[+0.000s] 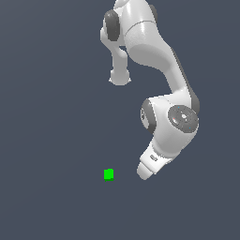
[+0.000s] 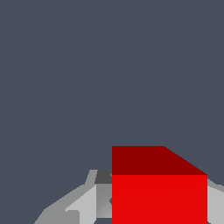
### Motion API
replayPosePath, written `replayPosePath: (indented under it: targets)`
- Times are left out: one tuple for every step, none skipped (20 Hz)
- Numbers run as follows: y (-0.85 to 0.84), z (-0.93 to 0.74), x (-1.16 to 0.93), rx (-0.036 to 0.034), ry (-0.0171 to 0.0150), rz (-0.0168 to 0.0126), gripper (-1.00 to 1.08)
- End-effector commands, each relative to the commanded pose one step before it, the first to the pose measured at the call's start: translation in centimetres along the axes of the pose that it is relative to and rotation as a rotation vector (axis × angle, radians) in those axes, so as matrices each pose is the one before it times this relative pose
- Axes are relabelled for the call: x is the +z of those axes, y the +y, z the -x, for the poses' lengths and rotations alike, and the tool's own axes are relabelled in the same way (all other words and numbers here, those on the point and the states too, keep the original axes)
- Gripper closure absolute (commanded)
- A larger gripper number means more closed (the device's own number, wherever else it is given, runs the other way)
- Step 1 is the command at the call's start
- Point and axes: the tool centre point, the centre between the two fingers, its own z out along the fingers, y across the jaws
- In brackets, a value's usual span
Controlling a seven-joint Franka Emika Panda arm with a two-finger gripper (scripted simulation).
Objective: Stack the red cube on top of the green cube.
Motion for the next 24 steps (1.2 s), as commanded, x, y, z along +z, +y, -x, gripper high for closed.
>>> replayPosePath:
  targets:
    - [2.154, 1.591, 0.601, 0.00204, -0.00009, 0.00071, 1.08]
    - [0.863, 0.632, 0.263, 0.0, 0.0, 0.0, 1.08]
    - [0.851, 0.62, 0.259, 0.0, 0.0, 0.0, 1.08]
    - [0.84, 0.608, 0.256, 0.0, 0.0, 0.0, 1.08]
    - [0.846, 0.608, 0.257, 0.0, 0.0, 0.0, 1.08]
    - [0.853, 0.609, 0.259, 0.0, 0.0, 0.0, 1.08]
    - [0.854, 0.606, 0.259, 0.0, 0.0, 0.0, 1.08]
    - [0.849, 0.599, 0.257, 0.0, 0.0, 0.0, 1.08]
    - [0.837, 0.585, 0.252, 0.0, 0.0, 0.0, 1.08]
    - [0.821, 0.567, 0.247, 0.0, 0.0, 0.0, 1.08]
    - [0.803, 0.547, 0.24, 0.0, 0.0, 0.0, 1.08]
    - [0.786, 0.527, 0.234, 0.0, 0.0, 0.0, 1.08]
    - [0.764, 0.497, 0.268, -0.00009, -0.00068, -0.00003, 1.08]
    - [0.735, 0.477, 0.216, 0.0, 0.0, 0.0, 1.08]
    - [0.657, 0.42, 0.192, 0.0, 0.0, 0.0, 1.08]
    - [0.575, 0.363, 0.168, 0.0, 0.0, 0.0, 1.08]
    - [0.493, 0.306, 0.143, 0.0, 0.0, 0.0, 1.08]
    - [0.412, 0.25, 0.118, 0.0, 0.0, 0.0, 1.08]
    - [0.335, 0.197, 0.095, 0.0, 0.0, 0.0, 1.08]
    - [0.266, 0.15, 0.075, 0.0, 0.0, 0.0, 1.08]
    - [0.204, 0.107, 0.056, 0.0, 0.0, 0.0, 1.08]
    - [0.148, 0.07, 0.039, 0.0, 0.0, 0.0, 1.08]
    - [0.1, 0.039, 0.025, 0.0, 0.0, 0.0, 1.08]
    - [0.059, 0.016, 0.014, 0.0, 0.0, 0.0, 1.08]
